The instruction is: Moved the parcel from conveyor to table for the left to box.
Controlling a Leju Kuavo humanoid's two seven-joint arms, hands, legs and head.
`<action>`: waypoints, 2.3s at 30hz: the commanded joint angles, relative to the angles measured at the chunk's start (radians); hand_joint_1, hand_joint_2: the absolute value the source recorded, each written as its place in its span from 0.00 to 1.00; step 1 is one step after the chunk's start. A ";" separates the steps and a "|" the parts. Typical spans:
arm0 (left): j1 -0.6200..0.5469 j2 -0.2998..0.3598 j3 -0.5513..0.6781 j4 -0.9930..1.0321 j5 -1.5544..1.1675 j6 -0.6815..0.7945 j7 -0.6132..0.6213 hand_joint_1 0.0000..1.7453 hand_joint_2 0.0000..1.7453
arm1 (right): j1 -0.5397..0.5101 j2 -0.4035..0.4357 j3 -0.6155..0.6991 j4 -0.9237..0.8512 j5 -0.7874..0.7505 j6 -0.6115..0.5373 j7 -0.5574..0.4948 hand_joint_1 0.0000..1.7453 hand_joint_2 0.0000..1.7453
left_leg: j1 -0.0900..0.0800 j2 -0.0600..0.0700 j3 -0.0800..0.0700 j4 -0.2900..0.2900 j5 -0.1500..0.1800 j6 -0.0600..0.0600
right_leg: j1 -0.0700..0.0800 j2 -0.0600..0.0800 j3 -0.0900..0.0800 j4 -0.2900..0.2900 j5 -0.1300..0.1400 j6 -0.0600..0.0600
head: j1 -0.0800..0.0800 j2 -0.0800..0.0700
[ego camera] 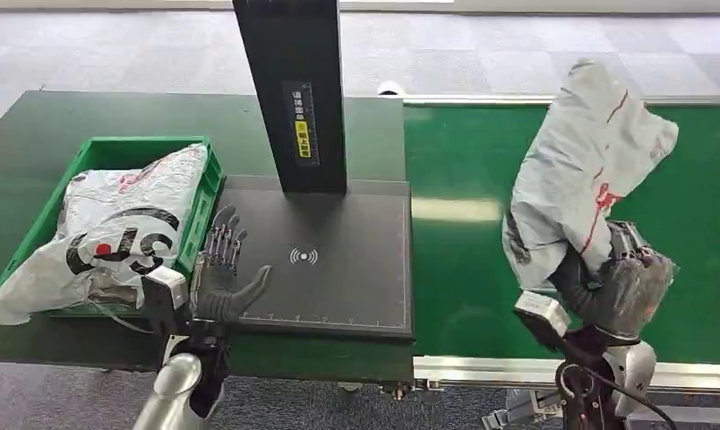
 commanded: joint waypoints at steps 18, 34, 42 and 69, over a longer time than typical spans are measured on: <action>-0.188 0.011 -0.097 0.255 0.049 0.013 -0.018 0.00 1.00 | -0.510 -0.133 1.000 0.605 0.115 0.230 -0.001 1.00 1.00 | -0.001 -0.005 -0.007 0.000 0.006 0.000 | 0.000 -0.004 -0.005 0.001 0.003 0.000 | 0.000 0.000; -0.112 0.028 -0.071 0.171 0.058 0.045 -0.010 0.00 1.00 | -0.454 -0.171 0.832 0.642 -0.166 0.200 0.178 0.00 1.00 | -0.001 -0.006 -0.008 0.000 0.007 0.000 | -0.001 -0.005 -0.007 0.000 0.004 0.000 | 0.000 0.000; -0.088 0.049 -0.074 0.173 0.055 0.039 -0.009 0.00 1.00 | 0.014 -0.172 0.219 0.370 -0.803 0.508 0.090 0.00 1.00 | 0.000 -0.015 -0.006 -0.002 0.007 -0.001 | 0.001 -0.014 -0.002 -0.004 0.002 0.000 | 0.000 0.000; -0.150 0.067 -0.276 0.141 -0.269 -0.111 -0.039 0.00 1.00 | -0.025 -0.062 0.034 0.487 -1.088 0.862 0.117 0.00 1.00 | 0.000 -0.009 -0.012 0.001 0.007 0.000 | 0.000 -0.008 -0.010 0.001 0.003 0.000 | 0.000 0.000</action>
